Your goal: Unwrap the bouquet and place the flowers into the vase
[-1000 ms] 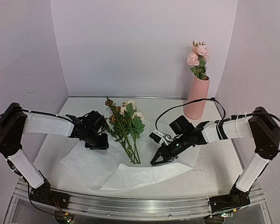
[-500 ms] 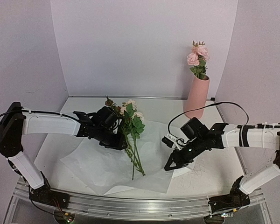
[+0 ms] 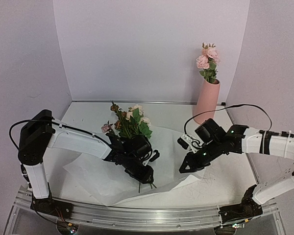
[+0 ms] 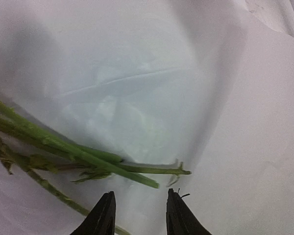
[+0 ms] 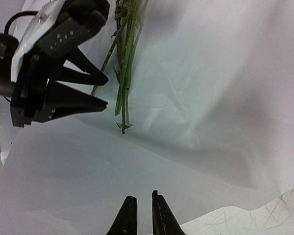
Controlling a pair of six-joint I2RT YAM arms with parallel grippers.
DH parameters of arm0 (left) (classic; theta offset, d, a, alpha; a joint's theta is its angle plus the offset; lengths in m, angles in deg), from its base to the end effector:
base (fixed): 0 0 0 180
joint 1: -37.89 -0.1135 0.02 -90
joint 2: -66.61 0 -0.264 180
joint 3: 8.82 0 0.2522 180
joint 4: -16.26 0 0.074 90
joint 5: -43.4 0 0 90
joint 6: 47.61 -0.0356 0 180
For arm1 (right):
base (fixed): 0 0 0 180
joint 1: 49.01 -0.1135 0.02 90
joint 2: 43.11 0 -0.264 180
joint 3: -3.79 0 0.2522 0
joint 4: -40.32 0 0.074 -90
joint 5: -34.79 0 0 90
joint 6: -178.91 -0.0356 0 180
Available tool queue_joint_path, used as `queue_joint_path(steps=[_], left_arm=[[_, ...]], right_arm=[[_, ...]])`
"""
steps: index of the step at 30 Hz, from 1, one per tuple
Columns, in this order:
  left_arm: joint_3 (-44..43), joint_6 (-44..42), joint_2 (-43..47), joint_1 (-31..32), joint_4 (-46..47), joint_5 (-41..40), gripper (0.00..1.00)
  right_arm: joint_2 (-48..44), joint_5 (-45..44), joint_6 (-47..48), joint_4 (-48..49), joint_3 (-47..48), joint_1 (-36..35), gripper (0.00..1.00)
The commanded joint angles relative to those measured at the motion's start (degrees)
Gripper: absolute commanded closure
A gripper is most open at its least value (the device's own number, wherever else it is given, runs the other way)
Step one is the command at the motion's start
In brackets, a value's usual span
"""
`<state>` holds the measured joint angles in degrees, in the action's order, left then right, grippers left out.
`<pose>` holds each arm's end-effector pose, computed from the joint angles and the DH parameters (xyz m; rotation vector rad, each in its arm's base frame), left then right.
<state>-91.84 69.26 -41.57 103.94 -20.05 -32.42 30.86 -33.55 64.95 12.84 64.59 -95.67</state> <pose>0.1473 -0.3531 0.1618 1.0491 2.6769 -0.7758 0.1784 0.2082 0.2400 -0.6927 2.3577 1.0322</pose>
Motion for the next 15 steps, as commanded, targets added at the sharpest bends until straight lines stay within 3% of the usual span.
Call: queue_joint_path(steps=[1, 15], left_arm=[[-4.20, -2.82, 1.75, 3.74, 1.13, 4.41, 0.63], [-5.12, -1.91, -3.25, 10.62, 1.40, 4.51, 0.63]], right_arm=[[-2.13, -10.37, -1.86, -4.66, 4.59, 0.35, 0.86], [4.82, -16.56, -3.35, -2.56, 5.09, 0.56, 0.92]])
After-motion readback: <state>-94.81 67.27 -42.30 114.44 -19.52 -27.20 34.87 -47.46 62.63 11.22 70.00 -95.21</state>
